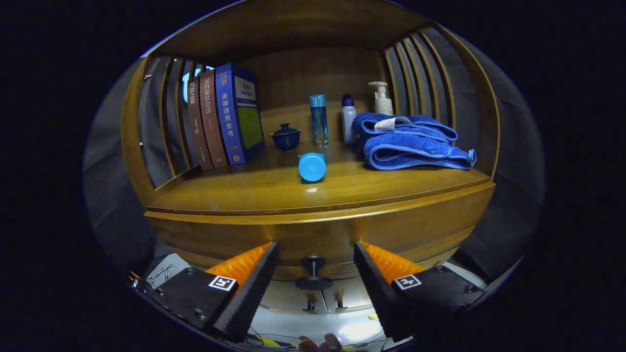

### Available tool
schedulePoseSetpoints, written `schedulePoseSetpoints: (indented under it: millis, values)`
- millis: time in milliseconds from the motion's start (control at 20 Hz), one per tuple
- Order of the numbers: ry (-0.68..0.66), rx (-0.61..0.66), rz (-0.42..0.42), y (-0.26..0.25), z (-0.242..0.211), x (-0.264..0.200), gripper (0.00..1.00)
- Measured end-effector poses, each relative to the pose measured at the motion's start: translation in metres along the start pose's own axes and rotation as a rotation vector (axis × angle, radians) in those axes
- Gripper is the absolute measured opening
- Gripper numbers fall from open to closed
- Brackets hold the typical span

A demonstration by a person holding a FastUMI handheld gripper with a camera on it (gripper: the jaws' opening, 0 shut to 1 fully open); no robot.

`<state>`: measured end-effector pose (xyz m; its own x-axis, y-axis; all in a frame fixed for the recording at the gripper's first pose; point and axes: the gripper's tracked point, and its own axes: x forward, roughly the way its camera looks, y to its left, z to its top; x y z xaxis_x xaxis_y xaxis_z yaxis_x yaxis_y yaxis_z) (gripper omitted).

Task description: Pull open the drawer, take out the items inside it, and place them on the countertop above the cabinet.

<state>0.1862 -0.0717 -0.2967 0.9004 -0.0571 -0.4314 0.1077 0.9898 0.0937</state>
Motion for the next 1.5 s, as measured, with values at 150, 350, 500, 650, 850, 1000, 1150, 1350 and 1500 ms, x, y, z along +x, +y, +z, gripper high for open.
schedulePoseSetpoints:
  millis: [150,350,500,650,850,1000,1150,1350,1500]
  values:
    - [-0.001,-0.003,0.001,-0.001,0.0,0.0,1.0]
    - [0.001,-0.015,-0.002,-0.001,-0.002,0.0,1.0]
    - [-0.003,0.0,0.001,0.0,0.003,-0.004,1.0]
    - [-0.012,-0.007,0.008,0.003,0.011,-0.013,1.0]
    - [-0.091,-0.013,0.012,0.005,0.043,-0.042,1.0]
    - [-0.162,-0.018,0.014,0.007,0.075,-0.075,1.0]
    - [-0.25,-0.036,0.024,0.011,0.104,-0.114,1.0]
    - [-0.338,-0.072,0.027,0.021,0.13,-0.164,1.0]
    - [-0.388,-0.089,0.045,0.03,0.139,-0.203,0.99]
